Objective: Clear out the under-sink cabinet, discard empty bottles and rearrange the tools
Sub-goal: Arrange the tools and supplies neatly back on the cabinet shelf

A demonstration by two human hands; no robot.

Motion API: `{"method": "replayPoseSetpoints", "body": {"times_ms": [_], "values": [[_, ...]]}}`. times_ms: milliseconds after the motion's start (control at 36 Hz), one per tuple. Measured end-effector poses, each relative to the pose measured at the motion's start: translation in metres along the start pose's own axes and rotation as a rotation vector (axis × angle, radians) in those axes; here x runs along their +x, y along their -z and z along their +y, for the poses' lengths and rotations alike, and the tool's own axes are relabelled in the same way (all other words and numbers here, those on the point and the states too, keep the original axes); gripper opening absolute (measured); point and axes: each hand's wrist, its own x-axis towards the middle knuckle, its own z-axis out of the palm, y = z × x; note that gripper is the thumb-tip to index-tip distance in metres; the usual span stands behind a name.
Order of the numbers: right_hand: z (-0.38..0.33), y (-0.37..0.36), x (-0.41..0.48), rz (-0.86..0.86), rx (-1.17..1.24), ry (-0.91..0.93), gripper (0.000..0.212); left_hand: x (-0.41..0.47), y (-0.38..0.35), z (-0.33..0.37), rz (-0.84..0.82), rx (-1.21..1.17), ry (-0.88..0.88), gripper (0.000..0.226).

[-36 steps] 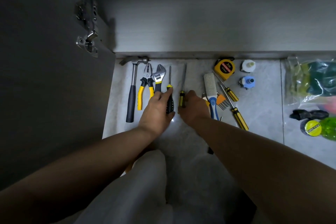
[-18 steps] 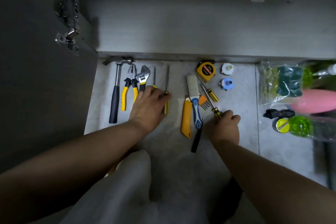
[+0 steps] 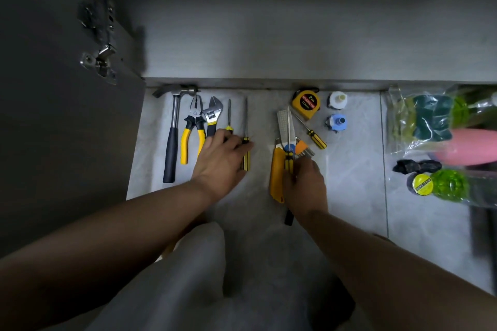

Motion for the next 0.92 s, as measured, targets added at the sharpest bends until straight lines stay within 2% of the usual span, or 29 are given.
{"method": "replayPoseSetpoints", "body": {"times_ms": [167, 278, 333, 667, 917], "values": [[-0.041, -0.01, 0.015, -0.087, -0.007, 0.052, 0.009, 0.0, 0.001, -0.001, -0.004, 0.011, -0.011, 0.07], [-0.055, -0.018, 0.024, -0.134, -0.106, -0.022, 0.023, -0.002, 0.0, -0.003, 0.004, 0.006, -0.015, 0.073], [-0.057, -0.021, 0.027, -0.147, -0.121, -0.056, 0.024, -0.003, -0.001, -0.004, 0.009, 0.007, -0.01, 0.072], [-0.069, -0.026, 0.032, -0.112, -0.202, -0.024, 0.023, -0.003, -0.002, -0.006, 0.027, -0.007, -0.017, 0.07], [-0.07, -0.025, 0.036, -0.089, -0.156, -0.039, 0.023, -0.004, -0.003, -0.007, 0.024, -0.002, -0.008, 0.069]]}}
